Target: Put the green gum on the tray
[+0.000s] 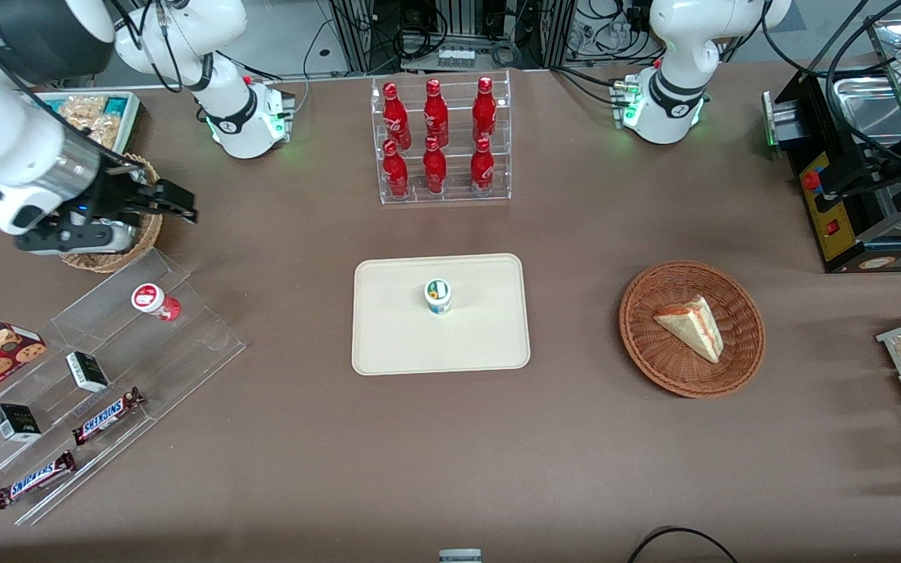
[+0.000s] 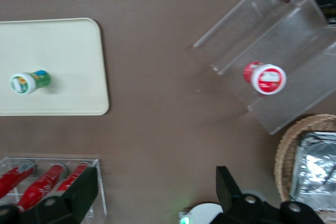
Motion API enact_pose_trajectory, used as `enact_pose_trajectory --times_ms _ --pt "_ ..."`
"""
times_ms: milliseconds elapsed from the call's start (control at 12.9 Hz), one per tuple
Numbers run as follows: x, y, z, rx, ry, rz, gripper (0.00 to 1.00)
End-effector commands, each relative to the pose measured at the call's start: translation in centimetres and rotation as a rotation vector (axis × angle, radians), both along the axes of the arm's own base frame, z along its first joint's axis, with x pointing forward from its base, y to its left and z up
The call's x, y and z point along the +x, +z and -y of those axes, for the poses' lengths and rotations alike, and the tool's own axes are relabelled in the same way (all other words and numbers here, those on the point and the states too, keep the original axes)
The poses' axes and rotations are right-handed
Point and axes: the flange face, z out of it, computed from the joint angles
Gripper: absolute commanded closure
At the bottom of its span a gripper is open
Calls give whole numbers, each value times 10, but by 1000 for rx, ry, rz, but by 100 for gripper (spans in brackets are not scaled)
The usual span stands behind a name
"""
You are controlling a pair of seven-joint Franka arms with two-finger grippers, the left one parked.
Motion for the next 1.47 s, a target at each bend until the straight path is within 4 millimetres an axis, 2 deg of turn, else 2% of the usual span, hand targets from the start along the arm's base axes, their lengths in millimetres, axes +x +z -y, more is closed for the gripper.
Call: enact_pose_trajectory --times_ms 0,155,388,465,620,775,1008,1163,1240,1395 --pt "-6 11 31 -21 -12 -14 0" --pt "-6 11 51 -15 26 -18 0" --pt "-7 21 45 -45 35 -2 0" --pt "-7 23 50 -46 24 4 0" --pt "-1 29 79 -40 -29 19 0" --pt "0 31 90 -44 -50 22 0" --pt "3 27 101 -44 -70 17 0" --pt "6 25 100 -48 -67 23 0" --pt "11 21 100 -51 -65 18 0" --pt "33 34 101 -55 -66 53 0"
